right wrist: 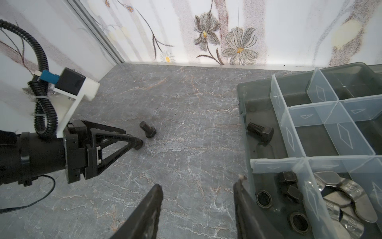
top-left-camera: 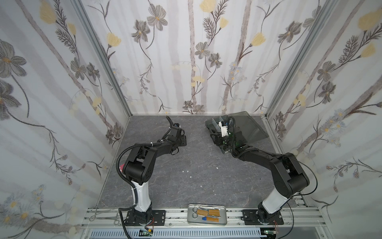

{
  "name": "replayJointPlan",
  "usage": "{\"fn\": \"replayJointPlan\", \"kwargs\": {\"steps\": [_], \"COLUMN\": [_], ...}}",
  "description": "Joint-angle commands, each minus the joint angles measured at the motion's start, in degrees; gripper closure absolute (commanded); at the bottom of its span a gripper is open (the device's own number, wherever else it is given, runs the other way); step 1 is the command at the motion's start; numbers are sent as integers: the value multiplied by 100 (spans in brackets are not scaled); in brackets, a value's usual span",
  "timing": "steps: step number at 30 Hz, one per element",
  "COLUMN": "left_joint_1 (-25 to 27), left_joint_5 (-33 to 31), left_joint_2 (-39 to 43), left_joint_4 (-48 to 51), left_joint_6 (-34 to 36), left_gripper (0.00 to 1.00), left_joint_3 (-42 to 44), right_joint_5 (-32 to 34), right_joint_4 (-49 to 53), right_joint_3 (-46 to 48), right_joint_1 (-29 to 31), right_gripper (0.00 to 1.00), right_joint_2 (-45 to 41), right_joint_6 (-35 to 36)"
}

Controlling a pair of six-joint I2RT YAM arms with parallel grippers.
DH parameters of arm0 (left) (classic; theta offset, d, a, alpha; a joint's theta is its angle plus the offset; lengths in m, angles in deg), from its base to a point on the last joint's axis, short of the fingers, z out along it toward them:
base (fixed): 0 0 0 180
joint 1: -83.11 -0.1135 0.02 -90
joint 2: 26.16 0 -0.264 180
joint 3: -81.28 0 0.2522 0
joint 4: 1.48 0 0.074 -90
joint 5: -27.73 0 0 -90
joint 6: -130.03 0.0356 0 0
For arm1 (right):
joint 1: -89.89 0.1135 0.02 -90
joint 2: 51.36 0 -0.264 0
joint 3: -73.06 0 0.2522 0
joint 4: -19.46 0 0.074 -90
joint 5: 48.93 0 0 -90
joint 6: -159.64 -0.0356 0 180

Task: Sort the screws and nuts into containers
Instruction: 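Lower the dark bolt into a box compartment and open the right gripper, then lower the left gripper onto a dark bolt and close on it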

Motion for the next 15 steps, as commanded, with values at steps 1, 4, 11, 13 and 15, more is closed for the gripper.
{"fn": "replayJointPlan", "kwargs": {"steps": [1, 4, 11, 13, 15], "left_joint_1": [4, -9, 6, 4, 8], "left_joint_5": [-180, -274, -417, -416, -432], "left_joint_2": [-108, -232, -408, -426, -442], "left_joint_4": [64, 40, 7, -2, -33], "left_joint_6": [52, 92, 144, 157, 158], "left_gripper": [42, 44, 56, 61, 64], "left_joint_3": [-75, -79, -124, -120, -110], "right_joint_5": [28, -34, -106, -120, -118], "right_joint_4": [-417, -448, -431, -402, -348], "right_joint_3": [-37, -162, -374, -391, -404], "right_joint_1": [21, 24, 74, 80, 84], "right_gripper": [45, 44, 44, 44, 44], "right_joint_2": [24, 98, 186, 195, 227], "right_joint_6": [-21, -47, -57, -56, -42]}}
